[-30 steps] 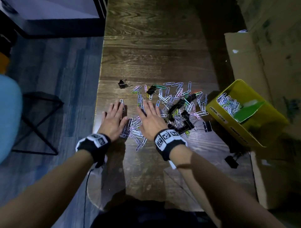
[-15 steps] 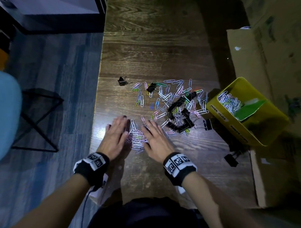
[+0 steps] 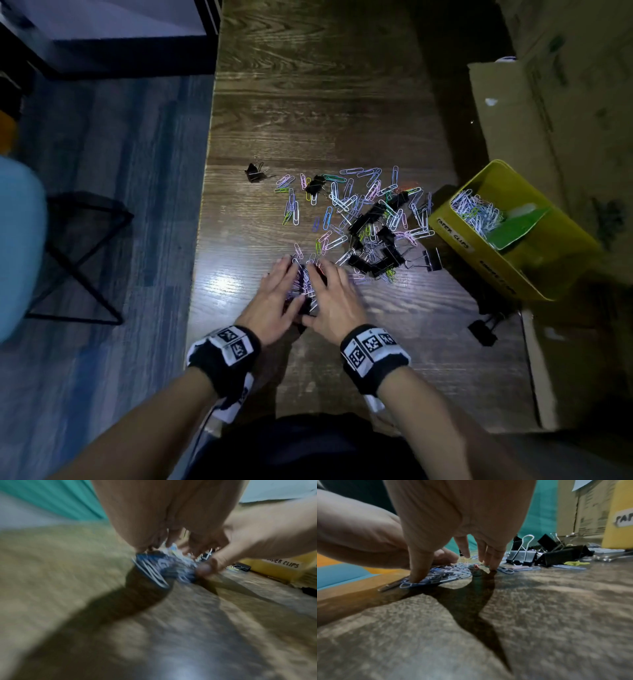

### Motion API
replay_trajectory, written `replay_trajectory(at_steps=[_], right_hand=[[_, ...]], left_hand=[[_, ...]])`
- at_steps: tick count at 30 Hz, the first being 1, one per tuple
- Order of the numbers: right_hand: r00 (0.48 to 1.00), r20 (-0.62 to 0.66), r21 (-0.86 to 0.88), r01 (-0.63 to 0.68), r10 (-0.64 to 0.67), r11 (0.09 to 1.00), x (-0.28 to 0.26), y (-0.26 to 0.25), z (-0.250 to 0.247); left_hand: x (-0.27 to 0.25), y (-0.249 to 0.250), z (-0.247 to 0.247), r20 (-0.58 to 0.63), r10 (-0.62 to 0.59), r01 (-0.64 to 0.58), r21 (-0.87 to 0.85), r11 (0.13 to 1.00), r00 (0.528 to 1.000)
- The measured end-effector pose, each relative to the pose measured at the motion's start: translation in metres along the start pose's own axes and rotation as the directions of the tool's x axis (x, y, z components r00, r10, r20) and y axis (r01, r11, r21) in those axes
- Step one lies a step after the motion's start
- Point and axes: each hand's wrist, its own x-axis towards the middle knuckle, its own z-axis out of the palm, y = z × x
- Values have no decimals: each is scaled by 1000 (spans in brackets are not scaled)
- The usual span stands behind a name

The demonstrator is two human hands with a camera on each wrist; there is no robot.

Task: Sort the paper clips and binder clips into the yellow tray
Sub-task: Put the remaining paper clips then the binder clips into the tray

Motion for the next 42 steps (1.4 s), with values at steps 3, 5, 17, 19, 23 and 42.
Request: replay_trajectory(at_steps=[3, 5, 17, 19, 23, 42], right_hand=[[999, -7, -14, -39, 39, 999, 4, -2, -2], [998, 3, -3, -65, 65, 998, 6, -4, -2], [984, 44, 205, -175, 170, 963, 4, 4, -3], [977, 83, 221, -209, 196, 953, 6, 7, -2], [969, 98, 324, -246, 226, 914, 5, 14, -5], [884, -185, 947, 45, 428, 317, -60, 66, -99]], left_hand=[[-2, -9, -24, -164, -39, 70, 185, 980, 986], [-3, -5, -32, -128, -142, 172, 265, 949, 982], [4, 13, -17, -68, -115, 110, -80, 991, 991], [6, 10, -21, -72, -112, 106, -77, 991, 991], [7, 4, -28, -92, -196, 186, -104, 977, 976], [36, 81, -89, 141, -161, 206, -816, 540, 977]])
